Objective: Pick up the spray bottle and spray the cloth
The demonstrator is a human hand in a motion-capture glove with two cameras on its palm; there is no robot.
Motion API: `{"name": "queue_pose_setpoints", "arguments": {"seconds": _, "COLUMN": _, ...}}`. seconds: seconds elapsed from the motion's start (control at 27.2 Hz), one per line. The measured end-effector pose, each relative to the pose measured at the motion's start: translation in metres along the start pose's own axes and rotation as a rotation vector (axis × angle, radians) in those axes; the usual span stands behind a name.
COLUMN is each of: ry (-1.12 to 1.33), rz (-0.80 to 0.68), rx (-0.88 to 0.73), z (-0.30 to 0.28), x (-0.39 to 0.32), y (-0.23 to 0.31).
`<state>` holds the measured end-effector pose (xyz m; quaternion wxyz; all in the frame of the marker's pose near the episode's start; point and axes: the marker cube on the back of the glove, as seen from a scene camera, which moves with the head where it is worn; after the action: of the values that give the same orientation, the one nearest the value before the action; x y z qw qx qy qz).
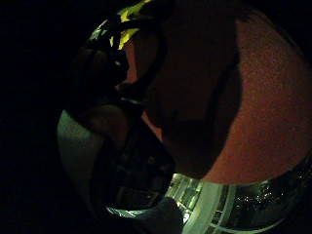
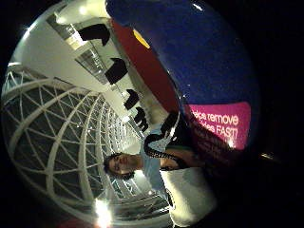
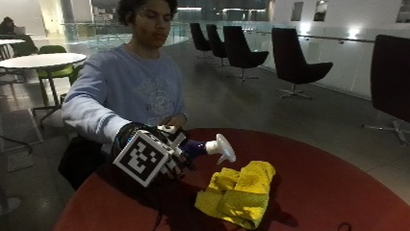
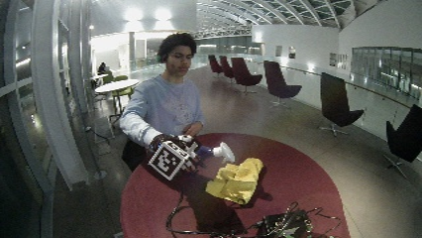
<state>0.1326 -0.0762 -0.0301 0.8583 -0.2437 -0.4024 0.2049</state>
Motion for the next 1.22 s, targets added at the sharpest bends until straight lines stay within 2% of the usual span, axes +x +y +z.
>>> {"name": "queue_pose_setpoints", "arguments": {"seconds": 1.22, "ry": -0.029, "rz": 0.012, "rx": -0.032, "z": 0.0088, "x": -0.0073, "y": 0.0011}}
